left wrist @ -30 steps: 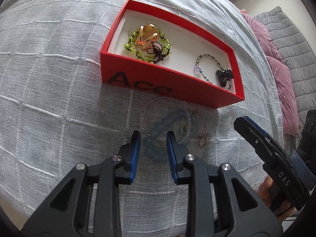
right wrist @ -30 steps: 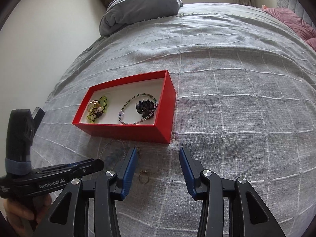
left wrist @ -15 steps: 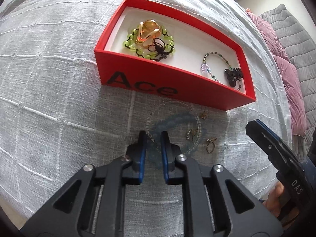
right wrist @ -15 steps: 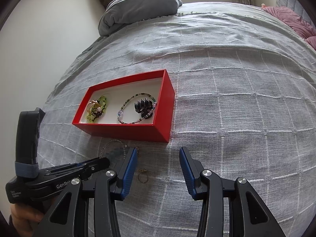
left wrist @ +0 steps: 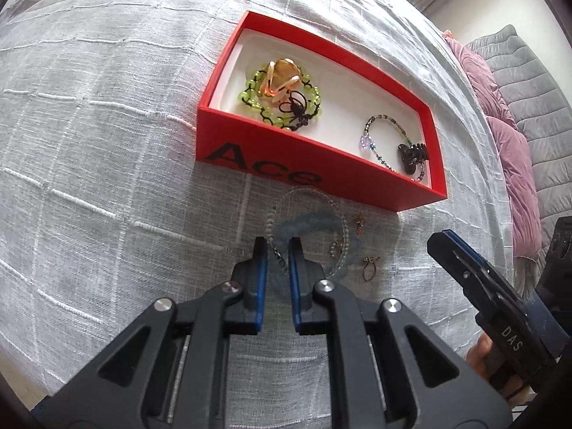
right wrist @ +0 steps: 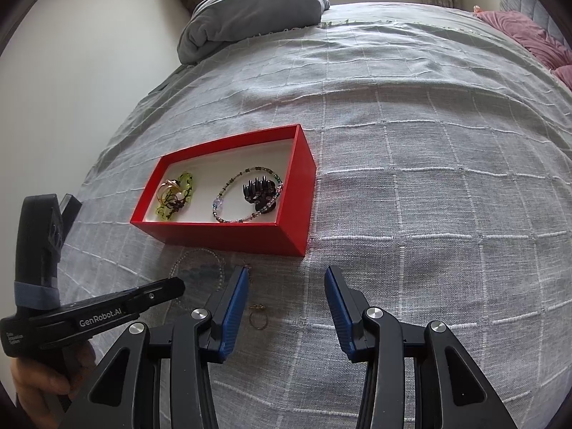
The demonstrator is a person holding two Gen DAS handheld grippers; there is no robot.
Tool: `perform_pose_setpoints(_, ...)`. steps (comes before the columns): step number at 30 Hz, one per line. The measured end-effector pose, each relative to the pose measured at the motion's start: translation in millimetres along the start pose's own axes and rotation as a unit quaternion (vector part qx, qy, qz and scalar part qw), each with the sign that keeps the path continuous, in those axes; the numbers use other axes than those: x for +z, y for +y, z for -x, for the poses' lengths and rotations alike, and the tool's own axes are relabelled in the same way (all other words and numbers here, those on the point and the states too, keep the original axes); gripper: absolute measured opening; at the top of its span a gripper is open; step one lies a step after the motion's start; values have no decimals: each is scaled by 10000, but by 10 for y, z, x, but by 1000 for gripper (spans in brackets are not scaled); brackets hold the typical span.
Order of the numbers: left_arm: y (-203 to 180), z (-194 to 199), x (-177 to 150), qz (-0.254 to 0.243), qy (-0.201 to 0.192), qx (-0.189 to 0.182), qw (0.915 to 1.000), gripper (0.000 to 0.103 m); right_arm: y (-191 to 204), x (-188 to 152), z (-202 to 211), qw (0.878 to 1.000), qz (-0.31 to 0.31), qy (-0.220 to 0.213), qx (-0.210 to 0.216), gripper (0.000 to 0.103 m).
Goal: Organize jewelry
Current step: 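Move both open tools back toward the remaining bracelets beside the box, then grasp the clear bead bracelet with the left tool while the right tool grasps the light-blue bracelet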
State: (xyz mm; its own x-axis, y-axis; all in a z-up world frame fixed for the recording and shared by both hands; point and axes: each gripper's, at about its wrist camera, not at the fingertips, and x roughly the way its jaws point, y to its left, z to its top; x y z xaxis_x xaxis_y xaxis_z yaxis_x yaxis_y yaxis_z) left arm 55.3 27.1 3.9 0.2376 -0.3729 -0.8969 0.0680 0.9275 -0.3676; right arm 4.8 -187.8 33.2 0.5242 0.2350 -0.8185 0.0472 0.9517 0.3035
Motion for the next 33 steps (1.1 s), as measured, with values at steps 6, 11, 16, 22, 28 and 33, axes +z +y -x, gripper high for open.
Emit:
perform_pose_setpoints(6,141,117,5,83,-39,-151,9998,13,18,-17,-10,10000,37,21,-19,45)
perform_pose_setpoints(11,244,231,8,148,-140,-235,9995,13,31,-24,-14,10000,69,39,-7,45)
perform_pose_setpoints(16,329,342,15,177,-291,-250,9991,13,169,-79,-20,9991,409,45,115,45)
perform_pose_setpoints(22,296,365,9,-9,-208,-307,9993,13,445,-208,-69,9936,1101,133,218,45)
perform_pose_setpoints(28,425,372,-5,6,-197,-4,9998,13,656,-351,-157,9869,1581,141,295,45)
perform_pose_setpoints(33,581,395,-3,122,-222,10,9997,13,974,-540,-265,9726,2288,202,356,45)
